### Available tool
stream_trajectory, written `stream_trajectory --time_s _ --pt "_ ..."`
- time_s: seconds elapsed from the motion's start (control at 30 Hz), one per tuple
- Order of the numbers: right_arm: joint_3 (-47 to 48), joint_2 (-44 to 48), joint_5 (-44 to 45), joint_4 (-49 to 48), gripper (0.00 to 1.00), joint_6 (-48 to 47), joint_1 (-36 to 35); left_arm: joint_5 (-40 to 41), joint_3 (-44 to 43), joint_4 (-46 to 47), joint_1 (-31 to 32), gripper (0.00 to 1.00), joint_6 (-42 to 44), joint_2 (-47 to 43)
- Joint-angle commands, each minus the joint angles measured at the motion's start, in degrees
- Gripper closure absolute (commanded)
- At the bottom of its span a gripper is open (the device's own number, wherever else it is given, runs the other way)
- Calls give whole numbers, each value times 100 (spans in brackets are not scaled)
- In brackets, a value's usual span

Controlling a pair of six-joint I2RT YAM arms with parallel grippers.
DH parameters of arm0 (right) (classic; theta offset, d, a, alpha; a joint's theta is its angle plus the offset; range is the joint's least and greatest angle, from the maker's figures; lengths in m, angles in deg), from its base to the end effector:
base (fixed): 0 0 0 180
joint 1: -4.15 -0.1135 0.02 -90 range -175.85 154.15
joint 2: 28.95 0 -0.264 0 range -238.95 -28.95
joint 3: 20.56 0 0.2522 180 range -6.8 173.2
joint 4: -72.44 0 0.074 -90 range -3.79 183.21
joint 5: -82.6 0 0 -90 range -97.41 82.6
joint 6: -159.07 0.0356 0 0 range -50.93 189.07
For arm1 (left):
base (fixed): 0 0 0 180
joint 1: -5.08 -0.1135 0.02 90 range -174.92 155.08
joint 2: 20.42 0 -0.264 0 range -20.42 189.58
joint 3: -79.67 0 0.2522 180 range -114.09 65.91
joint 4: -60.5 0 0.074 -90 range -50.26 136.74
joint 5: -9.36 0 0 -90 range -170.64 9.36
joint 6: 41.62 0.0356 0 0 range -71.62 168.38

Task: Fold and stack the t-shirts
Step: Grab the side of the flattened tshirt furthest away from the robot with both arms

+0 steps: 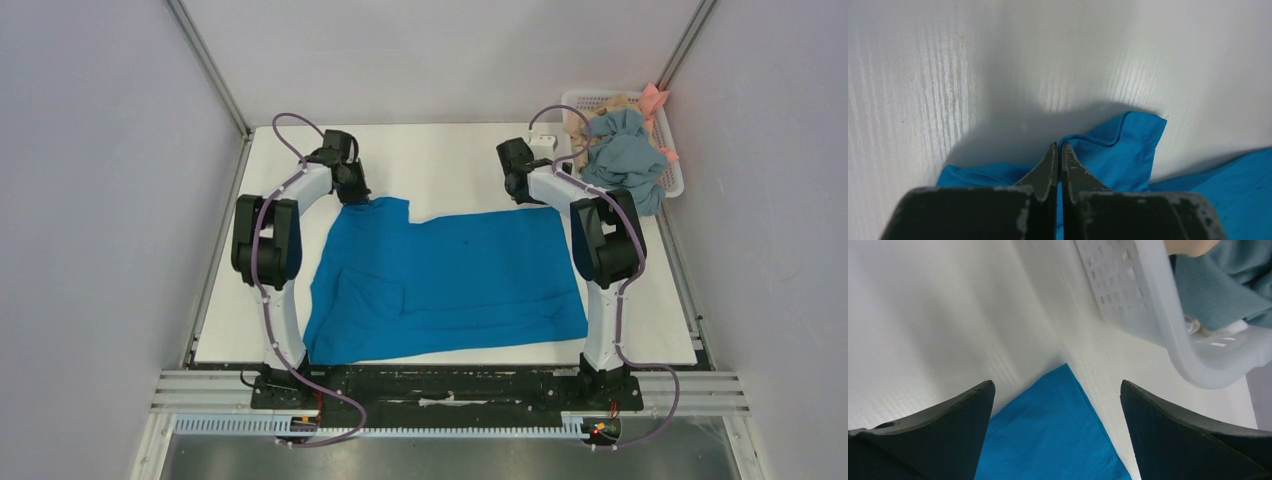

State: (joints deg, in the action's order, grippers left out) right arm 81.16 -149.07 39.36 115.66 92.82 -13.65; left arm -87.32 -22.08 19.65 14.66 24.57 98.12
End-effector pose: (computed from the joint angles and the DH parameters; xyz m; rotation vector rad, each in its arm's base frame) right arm 0.4255 0.1094 0.1757 0.3718 2.2924 -0.7261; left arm 0.4392 -0.0783 0.1802 -0.2794 2.5953 -0.3634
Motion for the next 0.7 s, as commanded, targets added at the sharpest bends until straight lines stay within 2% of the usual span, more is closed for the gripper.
stream_trajectory --time_s 0.0,0.03,0.1,0.3,0.47,0.67 --pt "81 -202 93 102 1 59 99 -161 87 160 61 98 151 -422" --pt "-1 -229 83 105 1 65 108 -159 93 159 61 98 141 -433" --pt "-108 -229 -5 100 9 40 134 -173 105 162 61 98 131 -446" --pt "-688 8 -101 -106 21 108 215 -126 208 160 70 98 129 -541" --pt "-1177 253 -327 -491 40 186 257 -114 288 160 70 98 133 -651" --pt "-1283 243 -638 -741 57 327 286 -135 400 172 70 98 123 -733"
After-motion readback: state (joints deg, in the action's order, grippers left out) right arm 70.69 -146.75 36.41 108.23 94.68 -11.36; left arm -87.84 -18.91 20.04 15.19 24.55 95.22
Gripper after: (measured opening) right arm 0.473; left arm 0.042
